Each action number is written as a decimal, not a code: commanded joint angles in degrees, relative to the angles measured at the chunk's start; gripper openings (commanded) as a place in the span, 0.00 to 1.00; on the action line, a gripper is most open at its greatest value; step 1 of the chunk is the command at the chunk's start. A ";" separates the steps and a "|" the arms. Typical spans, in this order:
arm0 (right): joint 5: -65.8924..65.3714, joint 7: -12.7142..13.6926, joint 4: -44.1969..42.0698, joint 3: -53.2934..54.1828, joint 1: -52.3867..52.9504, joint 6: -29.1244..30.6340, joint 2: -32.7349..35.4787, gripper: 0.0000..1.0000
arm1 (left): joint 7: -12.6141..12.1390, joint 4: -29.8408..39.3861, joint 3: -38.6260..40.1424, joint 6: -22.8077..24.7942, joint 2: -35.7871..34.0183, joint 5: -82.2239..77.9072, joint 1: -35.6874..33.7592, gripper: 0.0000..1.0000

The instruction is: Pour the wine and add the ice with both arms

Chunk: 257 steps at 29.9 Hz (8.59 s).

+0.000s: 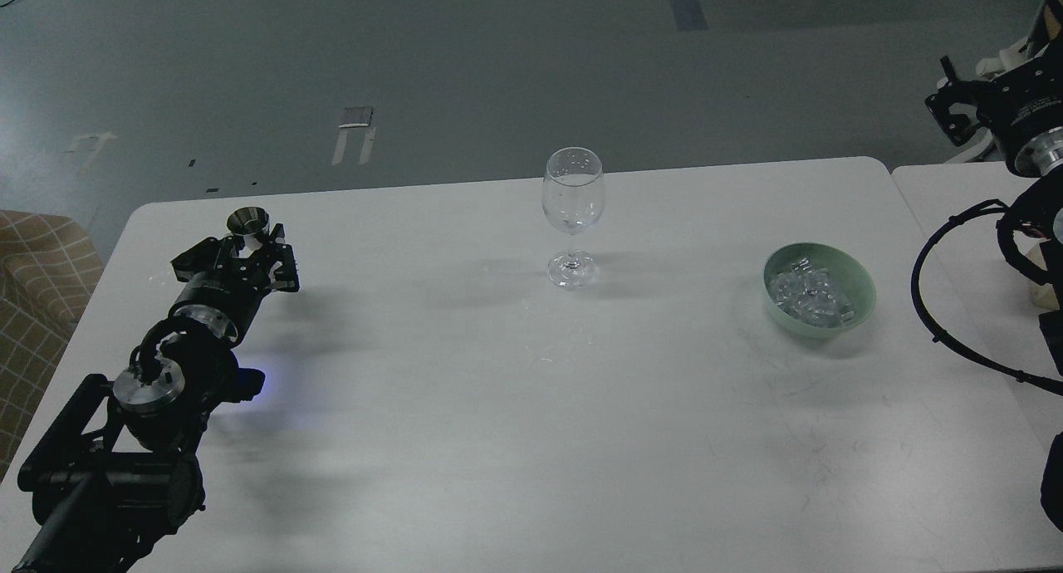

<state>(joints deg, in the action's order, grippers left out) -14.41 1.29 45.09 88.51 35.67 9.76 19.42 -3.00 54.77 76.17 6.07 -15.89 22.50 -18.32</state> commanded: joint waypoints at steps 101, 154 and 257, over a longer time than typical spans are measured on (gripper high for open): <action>0.00 0.02 -1.15 -0.35 -3.85 0.44 0.97 1.00 | -1.04 16.86 -27.31 -5.28 2.00 1.41 -14.64 0.38; 0.00 0.02 -1.06 -0.35 -3.94 0.79 0.80 1.00 | -3.77 16.77 -27.39 -12.13 1.83 0.62 -19.56 0.38; 0.09 0.11 -0.71 0.18 -4.56 1.14 1.76 1.00 | -5.44 15.98 -34.78 -20.22 1.56 -10.72 -30.11 0.36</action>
<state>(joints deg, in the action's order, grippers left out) -14.33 1.41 44.31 88.68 31.12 10.91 21.27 -8.44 70.75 41.50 -14.25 -14.33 12.22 -48.35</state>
